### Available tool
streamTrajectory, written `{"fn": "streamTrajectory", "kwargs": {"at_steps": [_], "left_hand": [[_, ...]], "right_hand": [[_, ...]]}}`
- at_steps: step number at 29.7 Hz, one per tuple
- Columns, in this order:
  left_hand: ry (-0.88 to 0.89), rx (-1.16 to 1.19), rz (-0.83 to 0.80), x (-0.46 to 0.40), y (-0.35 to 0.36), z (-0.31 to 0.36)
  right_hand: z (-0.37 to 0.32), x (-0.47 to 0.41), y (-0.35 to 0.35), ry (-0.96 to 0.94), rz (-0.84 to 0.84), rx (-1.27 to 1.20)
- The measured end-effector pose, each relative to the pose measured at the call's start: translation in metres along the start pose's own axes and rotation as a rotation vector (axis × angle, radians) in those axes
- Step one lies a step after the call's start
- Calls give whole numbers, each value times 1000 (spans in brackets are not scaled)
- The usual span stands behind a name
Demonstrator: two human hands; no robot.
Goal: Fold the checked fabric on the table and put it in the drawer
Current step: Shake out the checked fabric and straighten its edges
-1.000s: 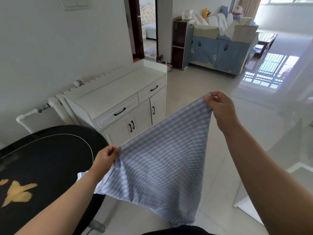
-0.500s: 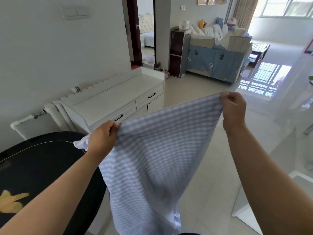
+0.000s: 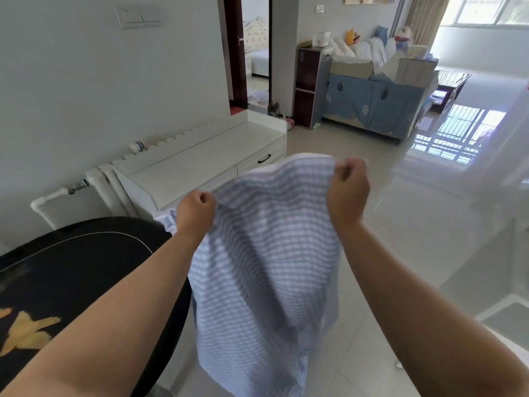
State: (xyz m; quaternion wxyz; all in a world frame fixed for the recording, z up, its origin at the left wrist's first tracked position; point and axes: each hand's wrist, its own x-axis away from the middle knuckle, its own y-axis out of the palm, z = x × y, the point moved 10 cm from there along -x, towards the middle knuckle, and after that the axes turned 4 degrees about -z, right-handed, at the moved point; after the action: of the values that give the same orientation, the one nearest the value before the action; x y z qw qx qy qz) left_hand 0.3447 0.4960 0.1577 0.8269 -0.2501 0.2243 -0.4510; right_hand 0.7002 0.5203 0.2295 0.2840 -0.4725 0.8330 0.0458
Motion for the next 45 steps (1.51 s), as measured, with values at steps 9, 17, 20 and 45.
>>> {"fn": "streamTrajectory", "kwargs": {"at_steps": [9, 17, 20, 45], "left_hand": [[449, -38, -280, 57, 47, 81], [562, 44, -388, 92, 36, 82], [592, 87, -89, 93, 6, 52], [697, -224, -475, 79, 11, 31]], "right_hand": [[-56, 106, 107, -508, -1064, 252], [-50, 122, 91, -527, -1095, 350], [-40, 123, 83, -447, -1029, 332], [27, 1, 33, -242, -715, 650]]}}
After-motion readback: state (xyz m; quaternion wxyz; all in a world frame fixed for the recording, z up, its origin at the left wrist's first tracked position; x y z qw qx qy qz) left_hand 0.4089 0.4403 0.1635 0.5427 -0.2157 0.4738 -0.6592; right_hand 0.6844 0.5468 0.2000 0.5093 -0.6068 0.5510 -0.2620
